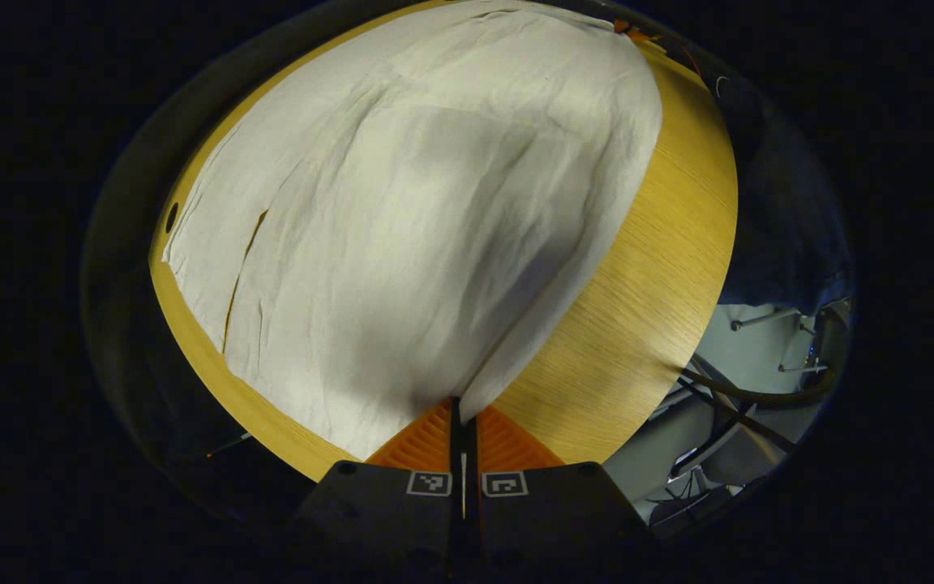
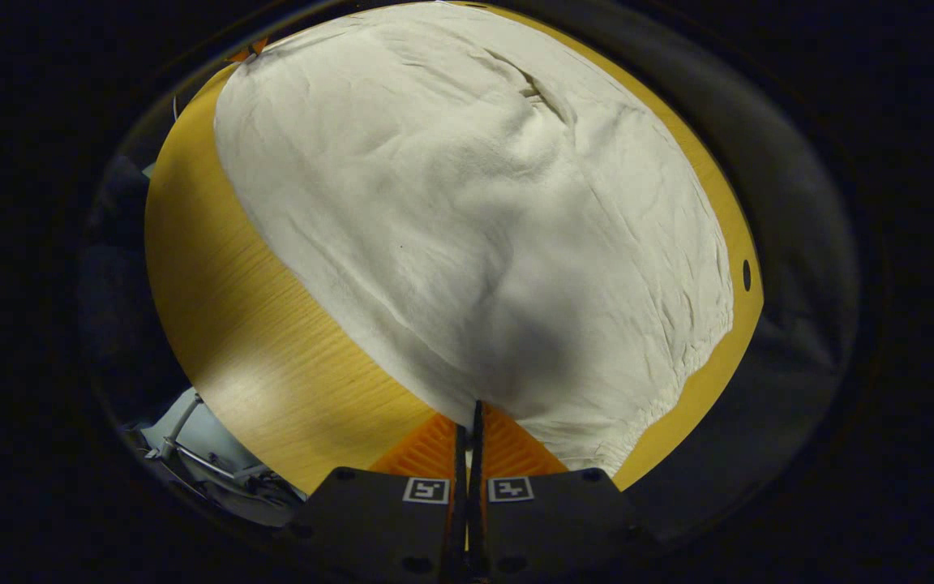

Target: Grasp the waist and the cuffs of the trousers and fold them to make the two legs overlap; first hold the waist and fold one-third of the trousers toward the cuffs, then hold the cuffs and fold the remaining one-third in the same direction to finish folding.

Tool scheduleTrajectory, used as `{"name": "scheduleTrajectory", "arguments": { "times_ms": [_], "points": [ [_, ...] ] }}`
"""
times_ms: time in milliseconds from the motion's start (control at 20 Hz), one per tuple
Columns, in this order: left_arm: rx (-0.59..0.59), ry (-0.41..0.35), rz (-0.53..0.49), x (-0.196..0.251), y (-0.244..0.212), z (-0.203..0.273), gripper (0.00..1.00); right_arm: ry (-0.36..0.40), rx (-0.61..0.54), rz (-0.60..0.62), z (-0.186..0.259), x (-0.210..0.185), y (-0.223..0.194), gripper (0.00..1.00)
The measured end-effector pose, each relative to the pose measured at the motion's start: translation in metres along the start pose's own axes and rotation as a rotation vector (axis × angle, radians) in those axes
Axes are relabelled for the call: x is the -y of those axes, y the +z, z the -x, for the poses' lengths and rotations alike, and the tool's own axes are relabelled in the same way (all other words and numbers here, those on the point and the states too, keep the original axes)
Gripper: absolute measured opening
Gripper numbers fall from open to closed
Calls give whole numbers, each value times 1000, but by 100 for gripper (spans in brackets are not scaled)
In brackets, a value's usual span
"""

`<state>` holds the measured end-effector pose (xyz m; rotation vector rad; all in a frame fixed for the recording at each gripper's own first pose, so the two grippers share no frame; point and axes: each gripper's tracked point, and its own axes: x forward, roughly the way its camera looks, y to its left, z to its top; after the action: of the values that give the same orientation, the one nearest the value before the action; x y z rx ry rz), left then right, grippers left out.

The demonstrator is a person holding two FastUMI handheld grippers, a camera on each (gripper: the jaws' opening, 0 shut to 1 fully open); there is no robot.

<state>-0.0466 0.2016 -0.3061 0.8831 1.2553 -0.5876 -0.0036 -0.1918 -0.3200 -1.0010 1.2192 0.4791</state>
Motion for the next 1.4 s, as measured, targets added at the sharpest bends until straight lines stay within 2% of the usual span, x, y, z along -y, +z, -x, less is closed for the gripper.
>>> {"name": "scheduleTrajectory", "arguments": {
  "times_ms": [150, 350, 600, 750, 800, 900, 1000, 1200, 1300, 1400],
  "points": [
    [79, 57, 109, -12, 16, 5, 0, -58, 61, -120, 10, 6, 6, 4],
    [294, 182, 421, -62, 59, 28, 0, -119, 164, -362, 29, 25, 20, 4],
    [498, 327, 687, -135, 118, 54, 0, -178, 321, -611, 56, 57, 55, 2],
    [622, 407, 796, -191, 163, 76, 0, -220, 413, -701, 75, 78, 84, 2],
    [660, 420, 833, -184, 146, 85, 0, -224, 438, -733, 80, 86, 93, 2],
    [721, 436, 906, -222, 190, 90, 0, -235, 484, -789, 81, 108, 110, 2],
    [771, 455, 966, -253, 205, 99, 0, -252, 526, -839, 80, 133, 126, 2],
    [810, 514, 1032, -305, 226, 113, 0, -288, 615, -931, 84, 190, 168, 2],
    [804, 558, 1084, -352, 243, 96, 0, -318, 626, -969, 63, 239, 196, 2],
    [798, 565, 1124, -370, 252, 83, 0, -315, 610, -1004, 42, 260, 208, 2]
  ]
}}
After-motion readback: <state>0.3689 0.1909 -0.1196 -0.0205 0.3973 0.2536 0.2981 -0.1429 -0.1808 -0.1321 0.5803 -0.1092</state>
